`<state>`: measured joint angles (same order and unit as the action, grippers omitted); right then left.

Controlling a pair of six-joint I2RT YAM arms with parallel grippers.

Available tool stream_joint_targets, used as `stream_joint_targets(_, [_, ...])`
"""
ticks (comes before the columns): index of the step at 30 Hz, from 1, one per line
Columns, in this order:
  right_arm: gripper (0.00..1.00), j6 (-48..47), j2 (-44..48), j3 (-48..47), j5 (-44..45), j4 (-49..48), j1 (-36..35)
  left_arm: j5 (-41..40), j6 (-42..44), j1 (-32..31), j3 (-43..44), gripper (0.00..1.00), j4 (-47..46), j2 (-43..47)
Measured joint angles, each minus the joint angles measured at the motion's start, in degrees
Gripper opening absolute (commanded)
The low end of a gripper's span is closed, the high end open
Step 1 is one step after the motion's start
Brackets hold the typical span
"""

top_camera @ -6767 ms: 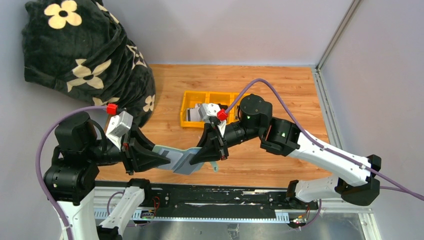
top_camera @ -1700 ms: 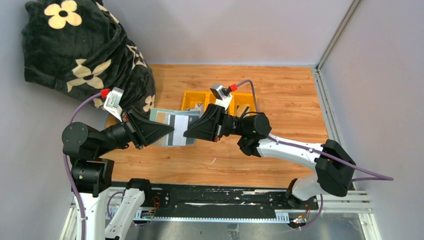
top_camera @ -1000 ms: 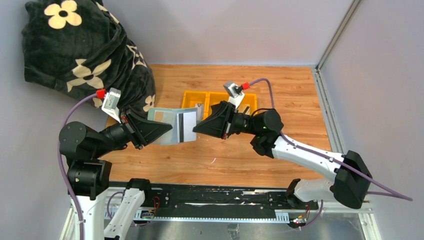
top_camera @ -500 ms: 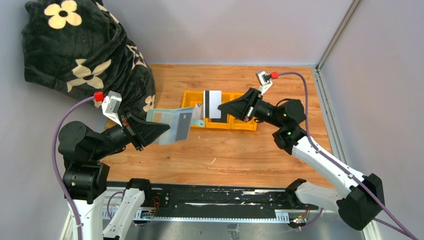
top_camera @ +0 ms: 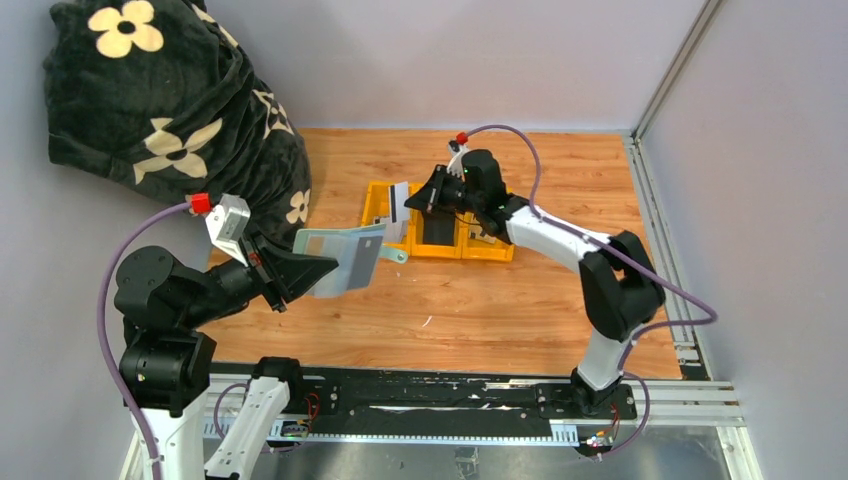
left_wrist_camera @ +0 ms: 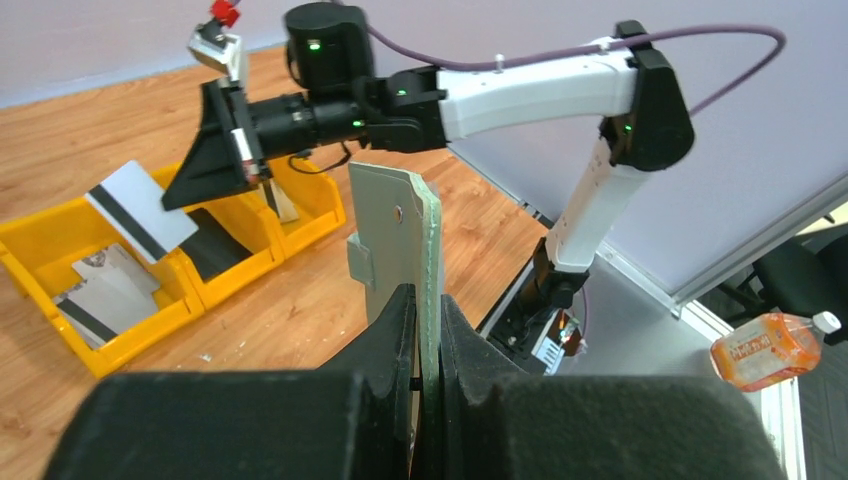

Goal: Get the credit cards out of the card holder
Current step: Place the credit card in the storage box.

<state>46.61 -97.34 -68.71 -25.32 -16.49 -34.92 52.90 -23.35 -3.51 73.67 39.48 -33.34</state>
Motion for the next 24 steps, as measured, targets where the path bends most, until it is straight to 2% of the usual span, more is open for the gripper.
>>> stream_joint_targets(10, [0.0, -2.6, -17.4, -16.9, 6.7, 7.7, -2.7, 1.5, 2.2, 0.0, 0.3, 0.0, 1.4, 0.2])
stream_joint_targets(20, [0.01, -2.5, -23.4, -20.7, 11.1, 11.5, -6.8, 2.6, 2.0, 0.0, 1.6, 0.0, 1.4, 1.3])
stream_joint_targets(21, [0.05, -2.5, -23.7, -20.9, 11.4, 11.7, -7.1, 2.7, 1.9, 0.0, 1.6, 0.0, 1.4, 1.4])
stream_joint_targets(24, [0.29, -2.5, -23.9, -20.9, 11.9, 12.3, -7.5, 3.1, 1.7, 0.0, 1.6, 0.0, 1.4, 1.5])
